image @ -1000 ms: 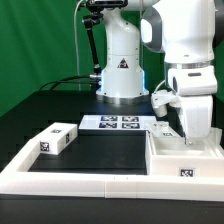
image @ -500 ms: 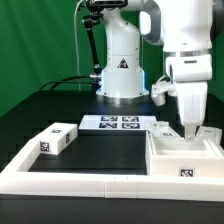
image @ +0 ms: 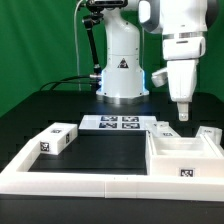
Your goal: Assemble cabinet
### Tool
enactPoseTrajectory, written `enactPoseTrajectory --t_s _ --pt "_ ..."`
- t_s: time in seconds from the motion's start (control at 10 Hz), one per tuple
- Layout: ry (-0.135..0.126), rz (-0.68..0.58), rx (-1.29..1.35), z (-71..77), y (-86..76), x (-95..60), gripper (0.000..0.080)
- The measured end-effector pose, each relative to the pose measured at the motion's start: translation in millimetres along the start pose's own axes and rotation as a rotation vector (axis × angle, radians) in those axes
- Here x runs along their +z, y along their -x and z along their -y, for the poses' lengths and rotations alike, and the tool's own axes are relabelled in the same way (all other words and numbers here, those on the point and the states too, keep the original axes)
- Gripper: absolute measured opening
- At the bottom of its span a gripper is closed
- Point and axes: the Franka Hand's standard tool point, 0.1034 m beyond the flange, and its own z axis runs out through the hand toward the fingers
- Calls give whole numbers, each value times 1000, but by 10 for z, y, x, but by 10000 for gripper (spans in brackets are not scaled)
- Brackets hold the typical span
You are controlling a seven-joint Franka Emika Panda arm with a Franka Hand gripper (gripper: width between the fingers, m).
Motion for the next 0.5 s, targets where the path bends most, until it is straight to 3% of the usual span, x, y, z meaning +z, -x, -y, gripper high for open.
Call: enactPoseTrajectory --t_s 0.2,0.5 --pt "3 -25 49 146 -138 103 797" --pt "-26 -37 83 277 -292 309 797"
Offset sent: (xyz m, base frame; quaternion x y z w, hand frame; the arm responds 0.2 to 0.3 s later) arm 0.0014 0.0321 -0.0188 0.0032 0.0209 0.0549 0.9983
